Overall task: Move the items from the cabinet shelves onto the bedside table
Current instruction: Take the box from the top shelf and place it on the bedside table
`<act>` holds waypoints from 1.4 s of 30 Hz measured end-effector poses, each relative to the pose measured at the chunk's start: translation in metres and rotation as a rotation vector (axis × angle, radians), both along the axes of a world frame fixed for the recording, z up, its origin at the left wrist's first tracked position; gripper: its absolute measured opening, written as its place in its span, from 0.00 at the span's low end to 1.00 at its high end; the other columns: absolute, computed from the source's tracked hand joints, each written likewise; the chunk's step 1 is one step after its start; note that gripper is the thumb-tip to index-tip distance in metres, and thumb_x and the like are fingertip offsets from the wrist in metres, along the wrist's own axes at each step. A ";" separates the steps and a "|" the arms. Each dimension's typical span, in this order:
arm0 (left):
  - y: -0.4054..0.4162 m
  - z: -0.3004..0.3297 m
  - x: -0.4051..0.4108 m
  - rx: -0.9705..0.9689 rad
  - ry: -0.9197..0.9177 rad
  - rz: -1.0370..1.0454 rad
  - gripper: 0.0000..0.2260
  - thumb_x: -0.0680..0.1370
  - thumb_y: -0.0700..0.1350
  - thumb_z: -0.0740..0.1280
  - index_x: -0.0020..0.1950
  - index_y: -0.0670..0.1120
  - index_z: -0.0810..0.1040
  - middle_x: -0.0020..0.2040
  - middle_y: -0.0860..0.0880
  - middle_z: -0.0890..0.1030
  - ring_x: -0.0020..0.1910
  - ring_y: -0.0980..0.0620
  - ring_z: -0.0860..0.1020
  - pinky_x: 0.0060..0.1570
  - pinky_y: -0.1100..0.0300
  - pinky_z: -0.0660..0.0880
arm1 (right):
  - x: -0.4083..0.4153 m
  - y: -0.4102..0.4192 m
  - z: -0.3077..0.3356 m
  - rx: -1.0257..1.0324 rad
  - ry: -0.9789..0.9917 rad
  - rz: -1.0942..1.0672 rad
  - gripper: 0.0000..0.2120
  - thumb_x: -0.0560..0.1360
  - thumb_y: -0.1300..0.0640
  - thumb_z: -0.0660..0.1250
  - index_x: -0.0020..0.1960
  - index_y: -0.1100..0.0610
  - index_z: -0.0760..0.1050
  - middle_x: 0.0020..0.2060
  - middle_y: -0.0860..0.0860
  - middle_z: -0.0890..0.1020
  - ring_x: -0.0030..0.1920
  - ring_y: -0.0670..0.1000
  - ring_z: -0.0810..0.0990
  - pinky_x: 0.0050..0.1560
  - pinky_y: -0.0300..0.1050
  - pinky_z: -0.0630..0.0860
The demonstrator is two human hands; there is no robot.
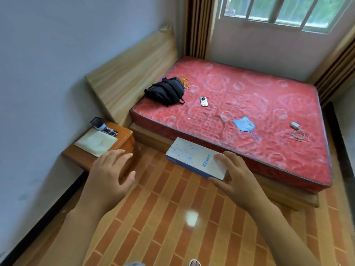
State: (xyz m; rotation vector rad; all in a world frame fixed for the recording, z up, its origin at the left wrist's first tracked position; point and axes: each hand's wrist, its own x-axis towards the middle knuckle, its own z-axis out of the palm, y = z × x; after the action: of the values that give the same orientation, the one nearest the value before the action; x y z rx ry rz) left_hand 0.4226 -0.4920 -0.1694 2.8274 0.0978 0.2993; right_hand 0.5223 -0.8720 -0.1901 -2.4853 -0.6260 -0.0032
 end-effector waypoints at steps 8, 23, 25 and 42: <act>0.110 -0.027 0.016 -0.049 0.001 0.196 0.26 0.79 0.60 0.60 0.71 0.48 0.76 0.69 0.49 0.75 0.70 0.47 0.71 0.67 0.42 0.75 | 0.080 0.134 -0.020 -0.001 0.040 0.174 0.31 0.77 0.39 0.71 0.77 0.42 0.65 0.73 0.42 0.65 0.72 0.46 0.65 0.68 0.49 0.73; 0.393 -0.036 0.052 -0.064 0.053 0.331 0.26 0.78 0.59 0.59 0.70 0.47 0.78 0.69 0.49 0.76 0.69 0.46 0.72 0.68 0.43 0.73 | 0.173 0.456 -0.025 -0.040 0.061 0.352 0.32 0.77 0.40 0.73 0.76 0.46 0.67 0.69 0.40 0.66 0.69 0.45 0.66 0.67 0.42 0.67; 0.414 -0.037 0.057 -0.063 0.044 0.332 0.26 0.78 0.59 0.60 0.70 0.47 0.78 0.68 0.48 0.76 0.69 0.46 0.73 0.68 0.44 0.73 | 0.182 0.485 -0.024 -0.038 0.064 0.374 0.32 0.77 0.40 0.73 0.77 0.46 0.67 0.69 0.40 0.67 0.69 0.44 0.66 0.67 0.42 0.67; 0.545 -0.108 0.205 -0.125 0.181 0.449 0.25 0.79 0.59 0.58 0.70 0.48 0.78 0.69 0.50 0.76 0.70 0.48 0.72 0.69 0.48 0.72 | 0.360 0.664 -0.122 -0.133 0.173 0.507 0.33 0.78 0.36 0.68 0.77 0.46 0.64 0.72 0.43 0.66 0.70 0.47 0.65 0.67 0.42 0.70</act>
State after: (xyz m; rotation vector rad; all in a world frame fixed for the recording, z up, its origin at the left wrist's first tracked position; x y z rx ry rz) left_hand 0.6280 0.0534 -0.2775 2.6736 0.7664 0.1234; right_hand 0.8822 -0.2076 -0.3119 -2.3457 -1.1906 0.4530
